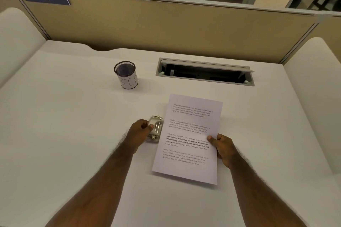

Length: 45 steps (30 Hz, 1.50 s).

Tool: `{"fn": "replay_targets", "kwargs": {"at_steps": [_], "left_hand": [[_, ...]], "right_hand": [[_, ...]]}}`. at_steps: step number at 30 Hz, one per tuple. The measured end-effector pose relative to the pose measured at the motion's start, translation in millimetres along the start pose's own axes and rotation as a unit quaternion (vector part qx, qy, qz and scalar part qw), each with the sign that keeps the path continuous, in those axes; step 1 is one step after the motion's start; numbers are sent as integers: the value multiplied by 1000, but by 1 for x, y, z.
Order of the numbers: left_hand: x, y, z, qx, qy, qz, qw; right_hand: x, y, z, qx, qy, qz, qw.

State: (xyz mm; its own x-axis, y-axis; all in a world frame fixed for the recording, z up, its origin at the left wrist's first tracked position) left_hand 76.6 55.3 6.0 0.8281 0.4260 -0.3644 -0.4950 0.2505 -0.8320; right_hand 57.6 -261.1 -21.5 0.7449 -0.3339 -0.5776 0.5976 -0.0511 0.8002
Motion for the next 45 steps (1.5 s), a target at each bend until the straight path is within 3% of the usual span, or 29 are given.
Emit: {"fn": "replay_targets", "kwargs": {"at_steps": [20,35,45], "left_hand": [[-17,-9,-25,35,21,-15,999],[3,-18,-30,-36,48,165,984],[7,-18,-27,-36,42,191,980]], "right_hand": [[1,0,-2,-15,-5,11,1000],[0,2,-2,-22,-5,11,1000],[1,1,-2,-35,-6,14,999]]}}
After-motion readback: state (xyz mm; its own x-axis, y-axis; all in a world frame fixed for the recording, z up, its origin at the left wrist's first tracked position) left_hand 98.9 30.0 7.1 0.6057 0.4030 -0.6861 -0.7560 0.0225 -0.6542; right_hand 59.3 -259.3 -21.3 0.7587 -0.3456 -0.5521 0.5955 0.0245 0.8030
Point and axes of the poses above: each hand's wrist, its own x-axis towards the middle knuckle, its own z-axis out of the back of the hand, y = z × x, the point moved 1 cm from there along x, towards the middle knuckle, and after that the axes turned 13 degrees about -y, right-handed, at the moved point
